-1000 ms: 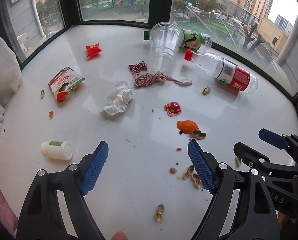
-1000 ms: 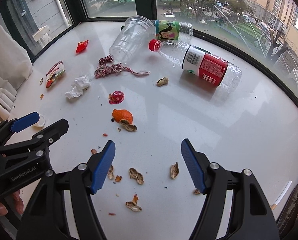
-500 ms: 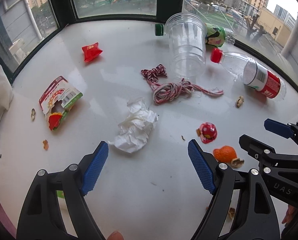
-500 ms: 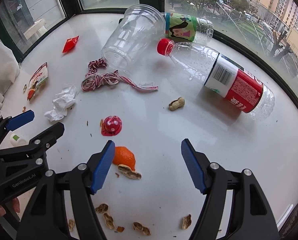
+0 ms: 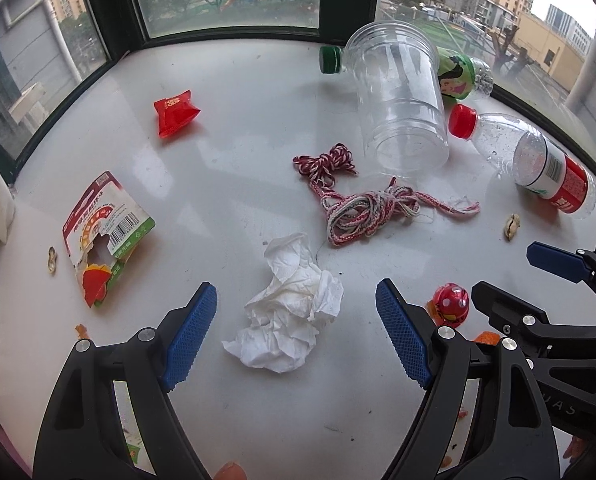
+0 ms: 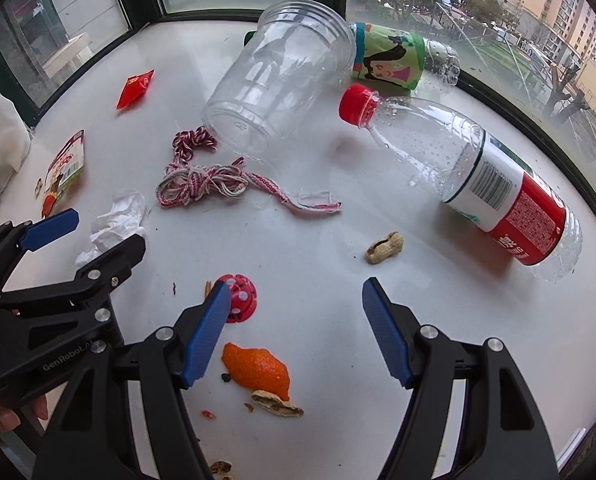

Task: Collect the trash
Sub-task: 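Close the right tool on the crumpled white tissue and lift it, then carry the crumpled tissue with the right tool over the trash bin, then hold the crumpled white tissue above the trash bin with the left tool, then open the left tool to drop the tissue into the bin, then move both open tools from the bin back over the sill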

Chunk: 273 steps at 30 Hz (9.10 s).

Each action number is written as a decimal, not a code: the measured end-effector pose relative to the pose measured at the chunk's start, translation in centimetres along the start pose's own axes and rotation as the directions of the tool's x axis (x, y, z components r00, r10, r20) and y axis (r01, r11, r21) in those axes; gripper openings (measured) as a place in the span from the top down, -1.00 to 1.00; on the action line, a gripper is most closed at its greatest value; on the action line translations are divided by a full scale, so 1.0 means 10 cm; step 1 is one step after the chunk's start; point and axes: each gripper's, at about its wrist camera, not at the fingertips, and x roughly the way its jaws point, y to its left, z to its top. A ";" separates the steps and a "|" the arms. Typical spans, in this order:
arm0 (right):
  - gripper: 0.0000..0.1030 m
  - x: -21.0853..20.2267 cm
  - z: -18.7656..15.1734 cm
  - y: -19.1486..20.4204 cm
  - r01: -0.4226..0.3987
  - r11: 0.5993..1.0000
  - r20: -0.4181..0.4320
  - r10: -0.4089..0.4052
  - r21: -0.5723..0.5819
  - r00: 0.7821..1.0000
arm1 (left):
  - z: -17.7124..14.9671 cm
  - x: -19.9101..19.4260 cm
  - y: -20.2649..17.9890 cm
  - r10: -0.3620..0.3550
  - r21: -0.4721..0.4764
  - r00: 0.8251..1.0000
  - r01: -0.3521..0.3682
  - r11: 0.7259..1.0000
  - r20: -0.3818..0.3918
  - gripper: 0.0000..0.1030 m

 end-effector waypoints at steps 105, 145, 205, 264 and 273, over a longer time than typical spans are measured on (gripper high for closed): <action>0.94 -2.52 -1.94 1.42 -0.417 0.781 0.104 0.516 -0.465 0.850 | -2.38 -3.08 0.31 -0.026 -0.238 0.961 0.094 0.967 0.274 0.76; 0.94 -2.97 -2.93 3.82 -0.563 0.156 -0.339 0.660 -0.811 0.671 | -4.37 -4.22 1.83 0.486 -0.794 0.869 -0.230 0.563 0.093 0.76; 0.94 -2.80 -3.13 4.04 -0.542 0.128 -0.381 0.578 -0.831 0.721 | -4.49 -4.11 1.87 0.529 -0.785 0.844 -0.389 0.483 -0.093 0.75; -0.40 -2.82 -2.69 3.63 -0.541 0.388 -0.179 0.666 -0.746 0.724 | -4.43 -4.18 1.83 0.569 -0.795 0.817 -0.407 0.449 -0.097 -0.78; -0.40 -2.73 -2.52 3.28 -0.525 0.503 -0.108 0.643 -0.687 0.758 | -4.22 -4.05 1.75 0.557 -0.773 0.826 -0.407 0.487 -0.084 -0.78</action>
